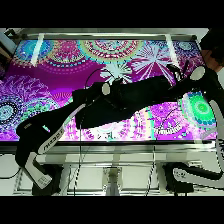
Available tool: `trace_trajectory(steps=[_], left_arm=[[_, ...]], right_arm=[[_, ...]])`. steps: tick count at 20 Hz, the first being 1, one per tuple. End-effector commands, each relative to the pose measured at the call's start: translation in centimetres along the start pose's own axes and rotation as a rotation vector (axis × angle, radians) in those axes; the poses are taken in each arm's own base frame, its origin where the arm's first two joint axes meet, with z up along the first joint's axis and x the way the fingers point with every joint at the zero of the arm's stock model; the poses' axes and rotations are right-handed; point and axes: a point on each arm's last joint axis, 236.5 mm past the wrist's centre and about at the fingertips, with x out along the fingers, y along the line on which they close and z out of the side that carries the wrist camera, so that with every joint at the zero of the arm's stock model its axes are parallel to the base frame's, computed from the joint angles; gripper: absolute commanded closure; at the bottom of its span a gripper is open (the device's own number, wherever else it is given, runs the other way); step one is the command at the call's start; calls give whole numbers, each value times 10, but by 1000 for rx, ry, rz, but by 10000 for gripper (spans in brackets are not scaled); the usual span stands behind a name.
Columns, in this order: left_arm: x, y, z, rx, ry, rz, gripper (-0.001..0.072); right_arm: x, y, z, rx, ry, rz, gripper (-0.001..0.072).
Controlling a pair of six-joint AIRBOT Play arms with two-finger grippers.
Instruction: Fold the clothes and pants, and hang the long-sleeved shirts on hangers.
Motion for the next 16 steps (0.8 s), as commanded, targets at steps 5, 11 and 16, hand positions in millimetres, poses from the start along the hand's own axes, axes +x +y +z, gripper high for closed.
trace_trajectory(steps=[5, 11, 16], left_arm=[[-61, -24, 29, 81, -125, -119, 292], [-180, 65, 75, -85, -339, -64, 289], [-197, 185, 2, -347, -117, 86, 198]], right_arm=[[0, -3, 12, -28, -51, -11, 135], [-3, 5, 37, -41, -157, 19, 132], [-4, 21, 43, -62, -182, 85, 81]])
